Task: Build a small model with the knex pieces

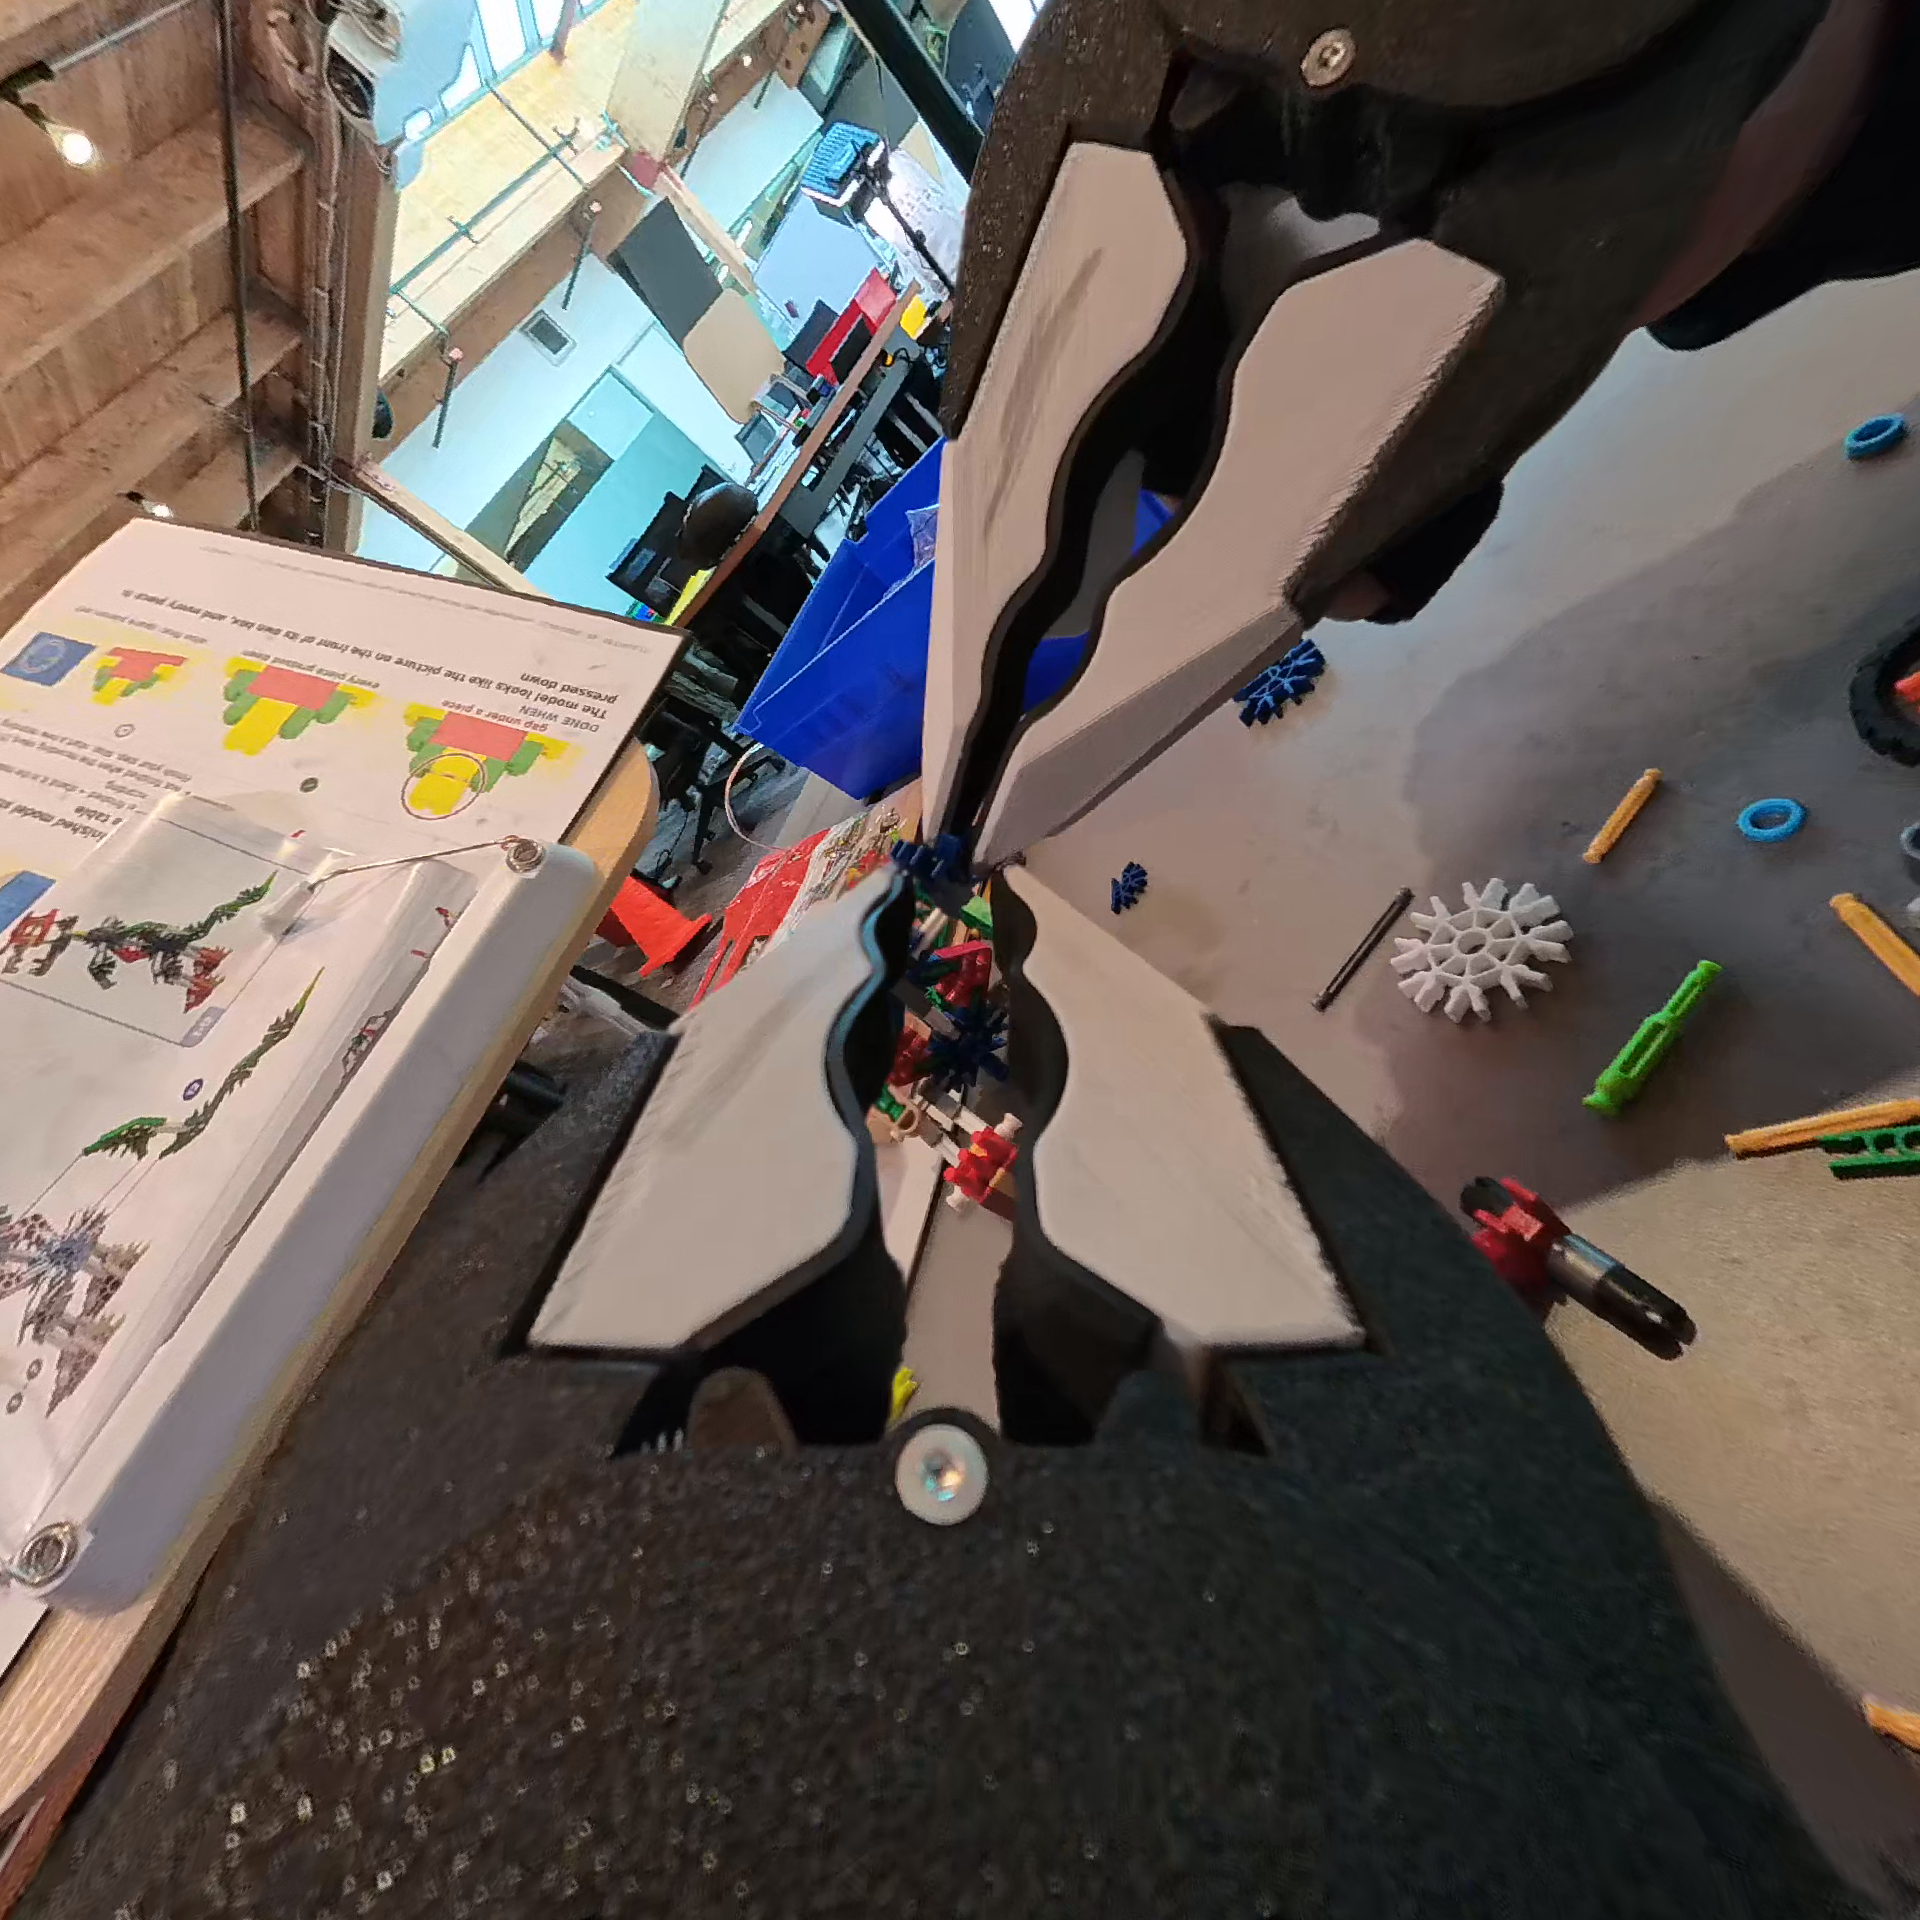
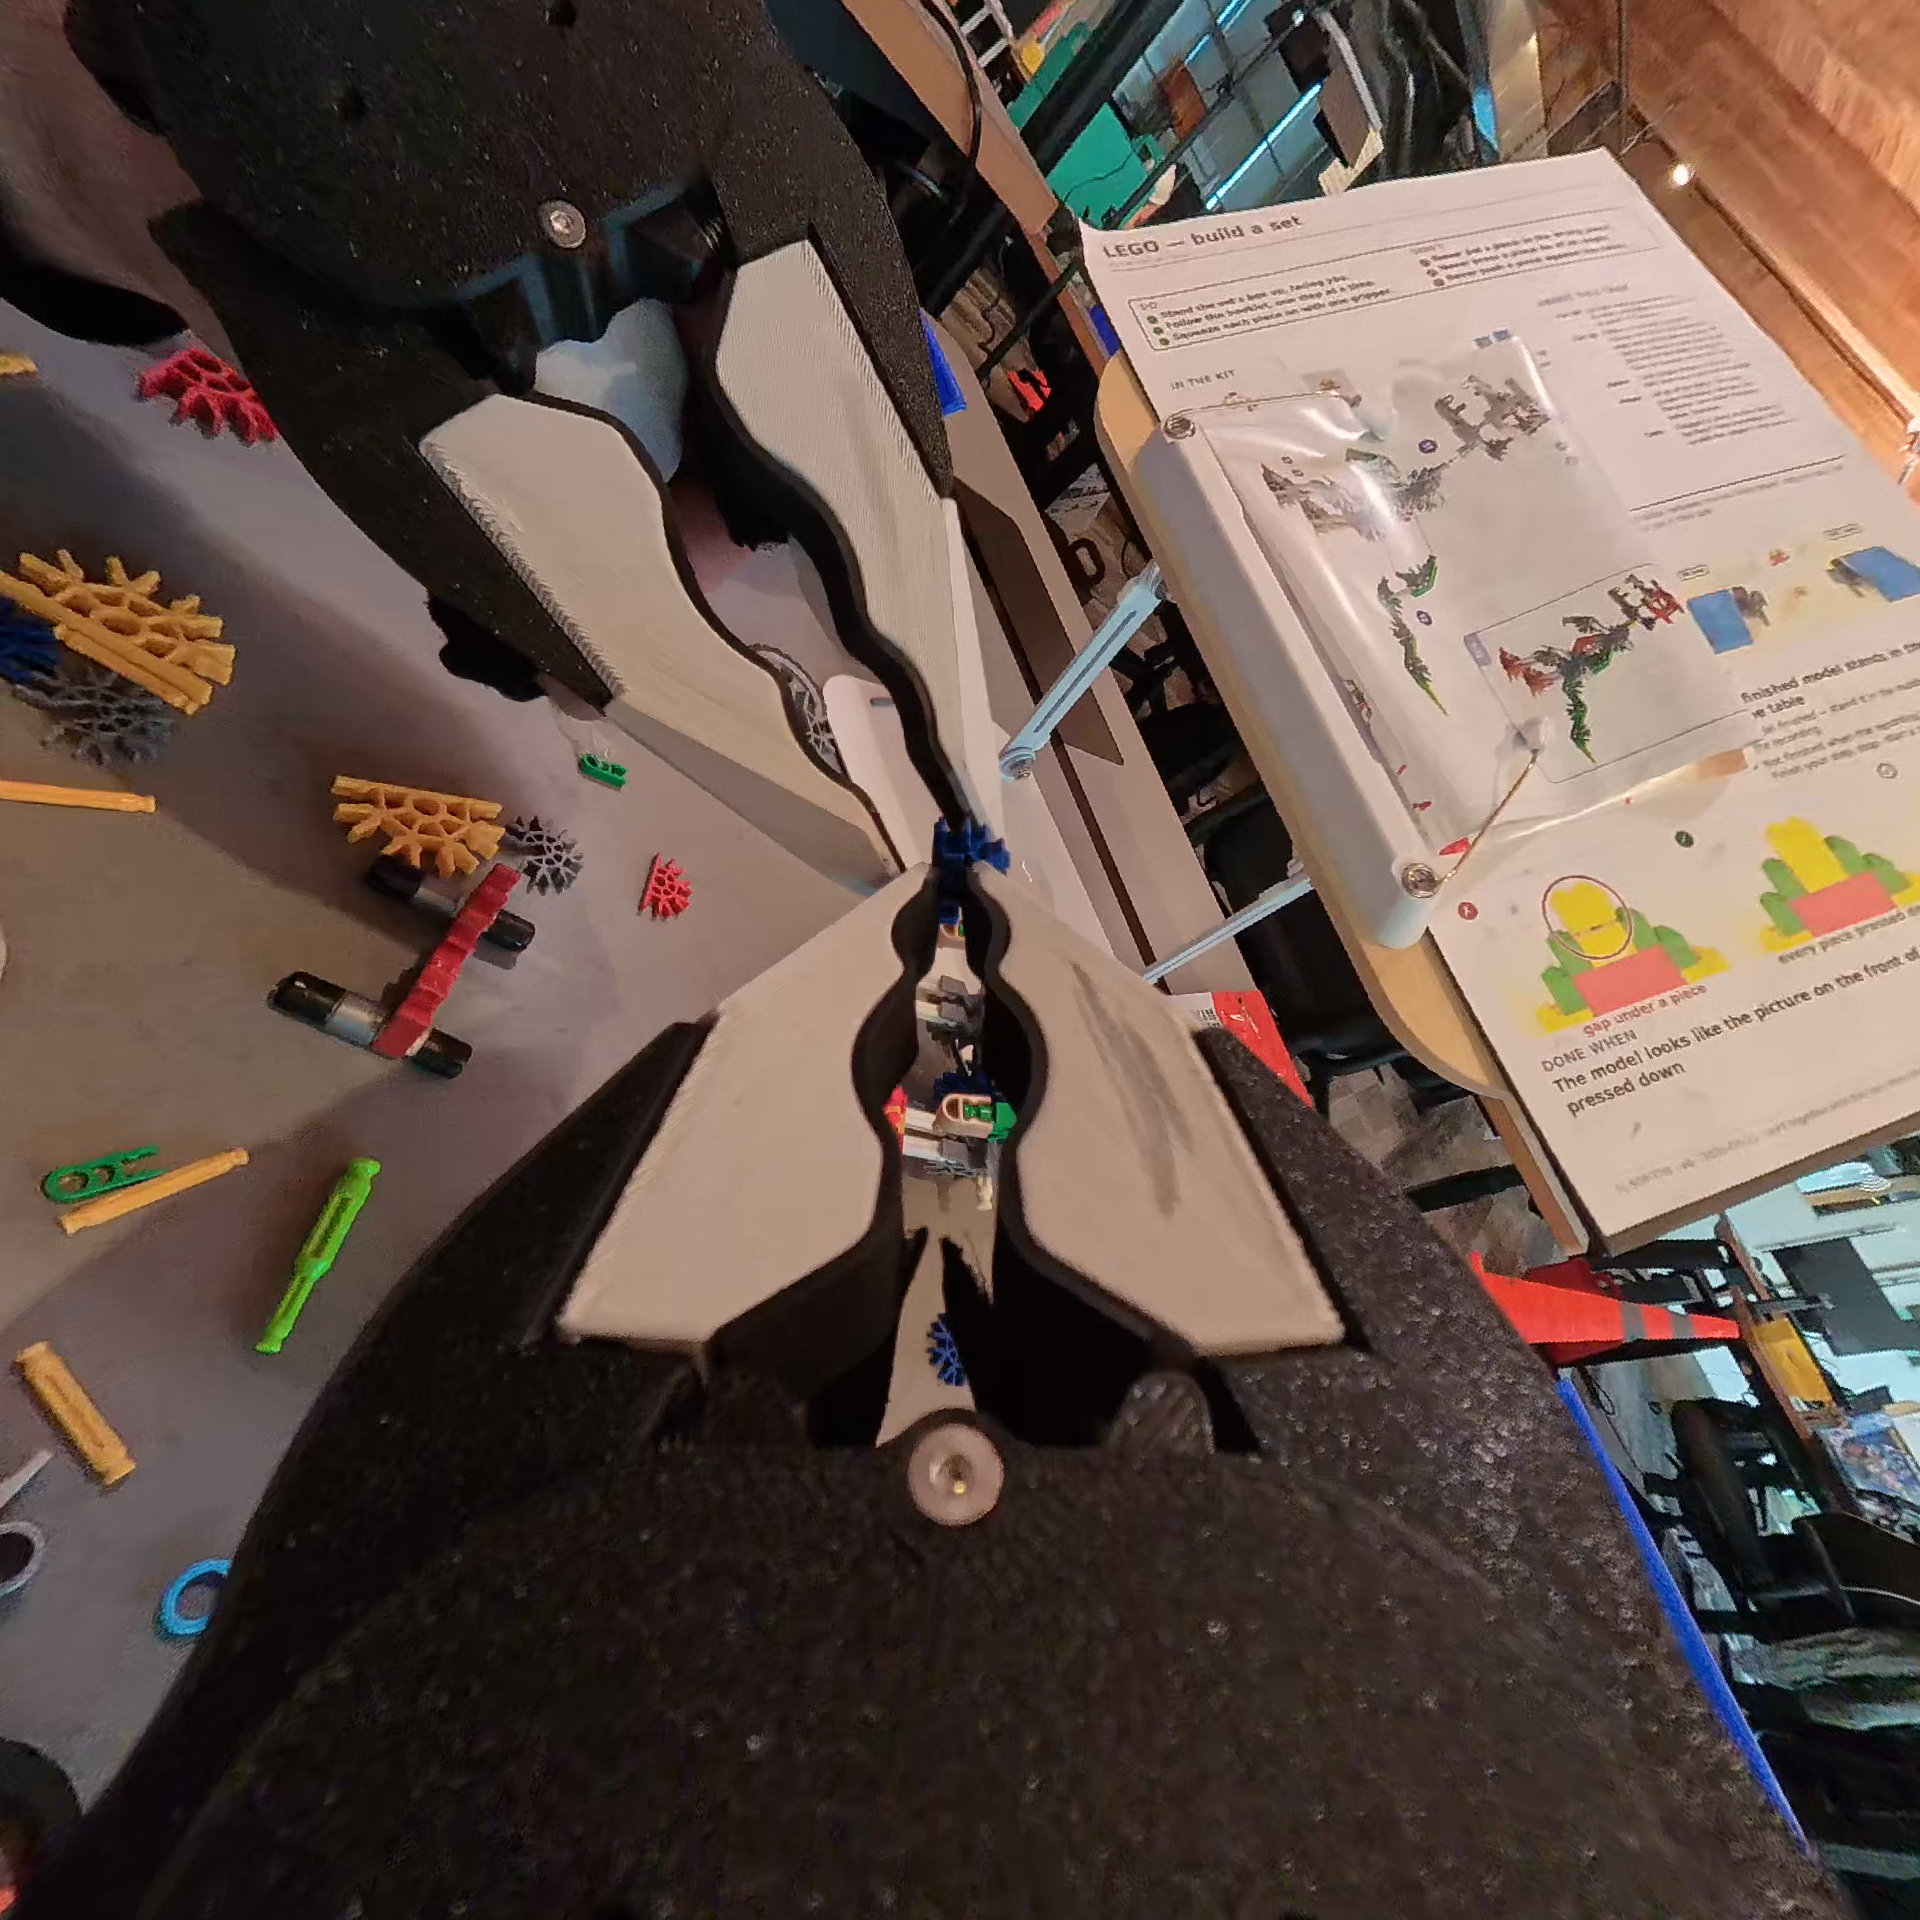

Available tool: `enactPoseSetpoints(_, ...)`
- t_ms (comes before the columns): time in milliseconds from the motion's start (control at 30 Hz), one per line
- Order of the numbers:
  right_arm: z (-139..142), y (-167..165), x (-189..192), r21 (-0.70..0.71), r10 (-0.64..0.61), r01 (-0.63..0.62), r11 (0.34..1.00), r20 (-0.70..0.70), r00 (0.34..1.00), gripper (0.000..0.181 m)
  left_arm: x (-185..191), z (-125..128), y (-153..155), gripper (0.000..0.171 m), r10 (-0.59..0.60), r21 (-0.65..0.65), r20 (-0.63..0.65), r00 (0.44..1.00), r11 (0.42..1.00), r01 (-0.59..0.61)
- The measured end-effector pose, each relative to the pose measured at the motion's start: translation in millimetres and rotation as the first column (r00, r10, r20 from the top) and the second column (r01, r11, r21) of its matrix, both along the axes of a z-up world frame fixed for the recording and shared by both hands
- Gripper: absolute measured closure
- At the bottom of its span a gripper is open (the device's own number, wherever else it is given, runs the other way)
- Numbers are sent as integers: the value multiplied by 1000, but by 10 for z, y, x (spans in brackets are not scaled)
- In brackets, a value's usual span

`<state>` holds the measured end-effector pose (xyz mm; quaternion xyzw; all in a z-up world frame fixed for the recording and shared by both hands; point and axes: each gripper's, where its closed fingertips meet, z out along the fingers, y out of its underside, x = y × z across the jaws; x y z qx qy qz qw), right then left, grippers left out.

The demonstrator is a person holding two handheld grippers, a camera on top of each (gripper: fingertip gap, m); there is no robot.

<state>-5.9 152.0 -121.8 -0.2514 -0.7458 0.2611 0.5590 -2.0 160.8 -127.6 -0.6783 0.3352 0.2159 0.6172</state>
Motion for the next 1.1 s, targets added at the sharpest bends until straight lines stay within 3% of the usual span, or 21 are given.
enactPoseSetpoints(300, 29, 37, -21, 54, -33, 36, 998, -69, 997, 178, -42, 13, 33, 166, 28, 35, 23, 999, 999, -29)
enactPoseSetpoints(500, 137, 35, -43, 66, -65, 76, 995, -152, 986, 178, -70, 111, 26, 167, 31, 96, 102, 994, 995, -41)
enactPoseSetpoints(633, 209, 34, -45, 22, -72, 77, 997, -191, 979, 177, -70, 174, 16, 168, -1, 113, 221, 975, 993, -25)
enactPoseSetpoints(867, 323, 31, 6, -109, -48, 24, 994, -222, 974, 172, -51, 253, 10, 168, -95, 123, 473, 876, 991, 41)
enactPoseSetpoints(1100, 326, 21, 13, -225, -14, -31, 974, -194, 981, 172, -2, 334, -35, 168, -219, 144, 677, 702, 976, 166)
